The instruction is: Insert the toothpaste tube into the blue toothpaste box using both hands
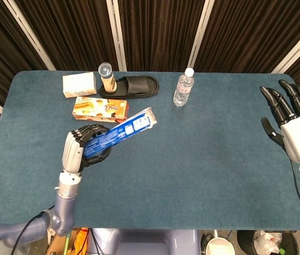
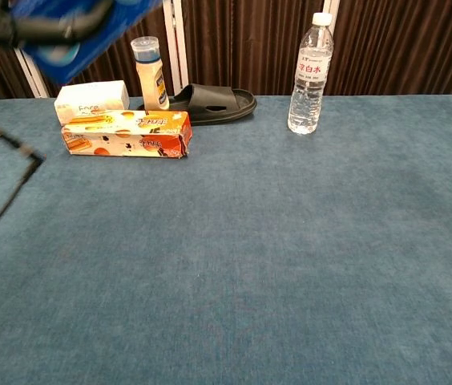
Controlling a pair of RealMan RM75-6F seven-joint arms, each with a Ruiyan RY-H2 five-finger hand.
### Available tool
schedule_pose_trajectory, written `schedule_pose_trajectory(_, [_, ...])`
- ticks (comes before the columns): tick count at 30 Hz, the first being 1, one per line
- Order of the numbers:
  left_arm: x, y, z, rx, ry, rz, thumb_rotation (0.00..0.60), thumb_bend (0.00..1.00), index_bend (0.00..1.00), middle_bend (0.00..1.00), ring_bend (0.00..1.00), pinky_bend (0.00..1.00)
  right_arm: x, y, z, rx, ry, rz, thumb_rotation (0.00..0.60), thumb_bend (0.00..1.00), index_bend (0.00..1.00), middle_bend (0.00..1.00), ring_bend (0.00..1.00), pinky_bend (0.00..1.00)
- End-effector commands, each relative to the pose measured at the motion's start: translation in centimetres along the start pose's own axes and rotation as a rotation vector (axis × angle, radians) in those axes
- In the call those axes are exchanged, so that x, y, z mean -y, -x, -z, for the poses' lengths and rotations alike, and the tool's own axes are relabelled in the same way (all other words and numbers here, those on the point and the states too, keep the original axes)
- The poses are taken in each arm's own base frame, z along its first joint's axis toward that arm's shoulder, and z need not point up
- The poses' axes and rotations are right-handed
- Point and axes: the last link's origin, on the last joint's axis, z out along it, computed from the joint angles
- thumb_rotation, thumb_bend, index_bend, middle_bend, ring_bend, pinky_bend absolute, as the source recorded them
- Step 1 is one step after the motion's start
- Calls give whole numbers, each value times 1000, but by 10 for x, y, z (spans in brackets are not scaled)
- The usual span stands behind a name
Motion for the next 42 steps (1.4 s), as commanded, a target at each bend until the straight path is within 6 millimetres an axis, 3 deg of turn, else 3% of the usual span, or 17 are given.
schedule_pose_trajectory(1, [26, -15, 25, 105, -93, -112, 600, 579, 457, 576, 560, 638, 4, -2, -2, -6, -9, 0, 600, 405, 0, 269, 136, 229])
schedule_pose_trajectory(6, [45, -20, 44, 193, -182, -177, 600, 576, 442, 569, 556, 630, 12, -4, -7, -15, -11, -15, 600, 406, 0, 269, 136, 229])
schedule_pose_trajectory(16, [68, 4, 72, 394, -282, -271, 600, 563, 398, 537, 536, 607, 30, -1, -8, 2, -30, -37, 600, 405, 0, 269, 136, 229])
schedule_pose_trajectory(18, [68, 8, 75, 407, -287, -266, 600, 531, 364, 493, 492, 540, 33, 0, -7, 6, -32, -38, 600, 406, 0, 269, 136, 229])
schedule_pose_trajectory(22, [70, 10, 89, 473, -296, -302, 600, 382, 212, 298, 291, 266, 36, 5, -1, 23, -18, -47, 600, 406, 0, 269, 136, 229])
schedule_pose_trajectory(24, [71, 6, 92, 491, -306, -333, 600, 345, 168, 233, 225, 212, 36, 7, 2, 35, -5, -53, 600, 406, 0, 269, 136, 229])
schedule_pose_trajectory(28, [72, -4, 93, 522, -362, -371, 600, 299, 98, 128, 115, 147, 39, 11, 10, 54, 21, -79, 600, 406, 0, 269, 136, 229])
schedule_pose_trajectory(33, [67, -20, 92, 550, -390, -404, 600, 269, 66, 88, 81, 118, 39, 15, 21, 82, 40, -94, 600, 406, 0, 269, 136, 229])
schedule_pose_trajectory(40, [47, -66, 79, 453, -402, -409, 600, 261, 58, 87, 81, 118, 41, 26, 60, 187, 154, -148, 600, 405, 0, 259, 132, 226])
schedule_pose_trajectory(42, [41, -88, 78, 408, -409, -425, 600, 261, 59, 89, 81, 118, 42, 30, 79, 243, 204, -162, 600, 405, 0, 175, 76, 183])
